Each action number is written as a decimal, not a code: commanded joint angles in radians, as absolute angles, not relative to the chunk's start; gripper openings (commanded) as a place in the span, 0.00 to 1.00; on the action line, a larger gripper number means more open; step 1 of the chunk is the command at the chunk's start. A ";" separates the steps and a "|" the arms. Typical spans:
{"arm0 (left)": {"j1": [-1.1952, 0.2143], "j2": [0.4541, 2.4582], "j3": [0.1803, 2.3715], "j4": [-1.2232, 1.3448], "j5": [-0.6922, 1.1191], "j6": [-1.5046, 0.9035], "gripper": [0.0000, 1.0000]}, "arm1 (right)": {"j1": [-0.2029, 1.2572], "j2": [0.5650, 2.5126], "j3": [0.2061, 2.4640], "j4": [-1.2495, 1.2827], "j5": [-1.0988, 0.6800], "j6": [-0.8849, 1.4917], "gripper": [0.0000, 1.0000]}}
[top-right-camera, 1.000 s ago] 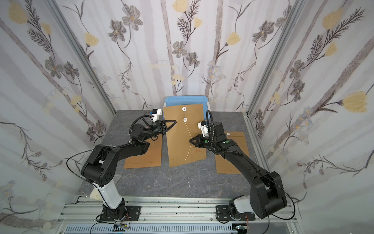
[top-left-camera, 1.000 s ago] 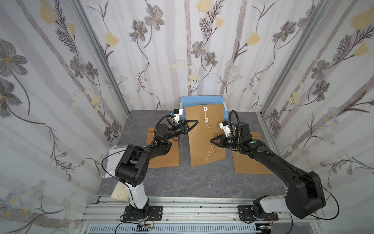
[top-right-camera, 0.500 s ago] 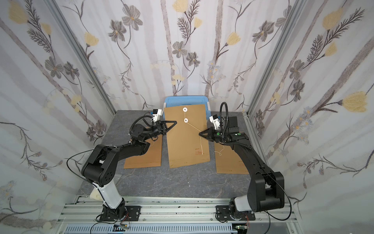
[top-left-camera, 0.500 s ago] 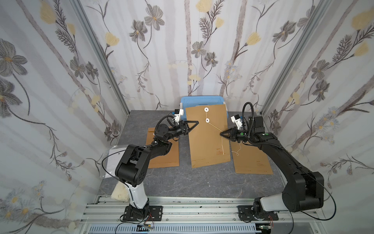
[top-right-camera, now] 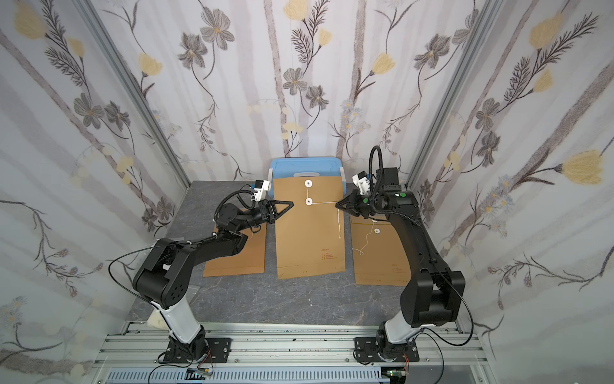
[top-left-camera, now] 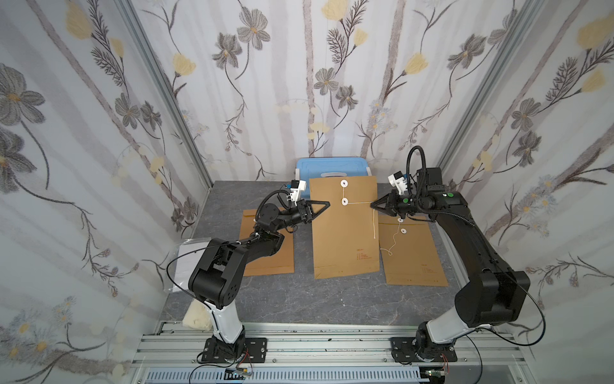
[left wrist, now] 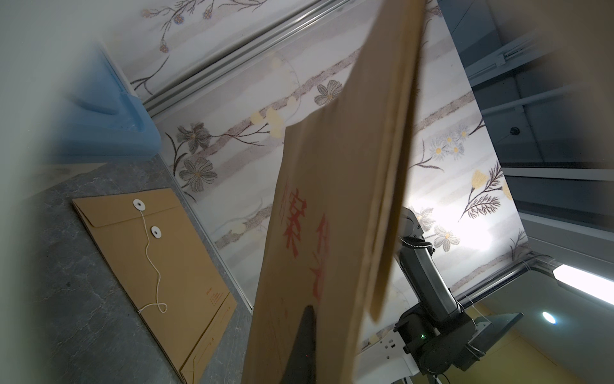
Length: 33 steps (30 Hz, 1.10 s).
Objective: Close the mouth of the file bag
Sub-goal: Close the file bag.
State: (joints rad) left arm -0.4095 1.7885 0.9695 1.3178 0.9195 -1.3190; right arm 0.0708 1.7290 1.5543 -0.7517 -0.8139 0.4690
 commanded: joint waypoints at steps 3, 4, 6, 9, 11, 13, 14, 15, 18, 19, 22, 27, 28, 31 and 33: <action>-0.410 1.778 0.976 1.340 0.940 -1.317 0.00 | 0.068 1.762 1.686 -0.894 -0.778 0.422 0.00; -0.409 1.775 0.977 1.337 0.940 -1.315 0.00 | 0.068 1.767 1.705 -0.910 -0.778 0.419 0.00; -0.410 1.771 0.973 1.328 0.938 -1.308 0.00 | 0.066 1.779 1.742 -0.938 -0.771 0.418 0.00; -0.413 1.761 0.974 1.299 0.942 -1.290 0.00 | 0.066 1.786 1.771 -0.950 -0.761 0.423 0.00; -0.416 1.755 0.977 1.278 0.947 -1.275 0.00 | 0.066 1.799 1.805 -0.987 -0.748 0.411 0.00; -0.422 1.746 0.978 1.256 0.950 -1.257 0.00 | 0.066 1.805 1.833 -1.016 -0.746 0.400 0.00; -0.424 1.743 0.980 1.244 0.952 -1.248 0.00 | 0.067 1.801 1.835 -1.016 -0.745 0.403 0.00; -0.429 1.742 0.983 1.234 0.953 -1.241 0.00 | 0.069 1.799 1.835 -1.016 -0.742 0.408 0.00; -0.441 1.739 0.991 1.208 0.955 -1.222 0.00 | 0.077 1.798 1.841 -1.032 -0.732 0.413 0.00; -0.446 1.737 0.992 1.200 0.956 -1.217 0.00 | 0.079 1.797 1.847 -1.042 -0.725 0.409 0.00; -0.456 1.729 0.996 1.171 0.964 -1.192 0.00 | 0.079 1.805 1.869 -1.065 -0.708 0.401 0.00; -0.461 1.723 0.993 1.162 0.968 -1.180 0.00 | 0.078 1.832 1.926 -1.102 -0.676 0.390 0.00; -0.462 1.721 0.993 1.164 0.968 -1.181 0.00 | 0.081 1.835 1.932 -1.104 -0.666 0.390 0.00; -0.464 1.728 0.999 1.162 0.979 -1.184 0.00 | 0.080 1.848 1.969 -1.121 -0.662 0.385 0.00; -0.468 1.729 1.001 1.163 0.980 -1.184 0.00 | 0.082 1.857 1.988 -1.132 -0.666 0.386 0.00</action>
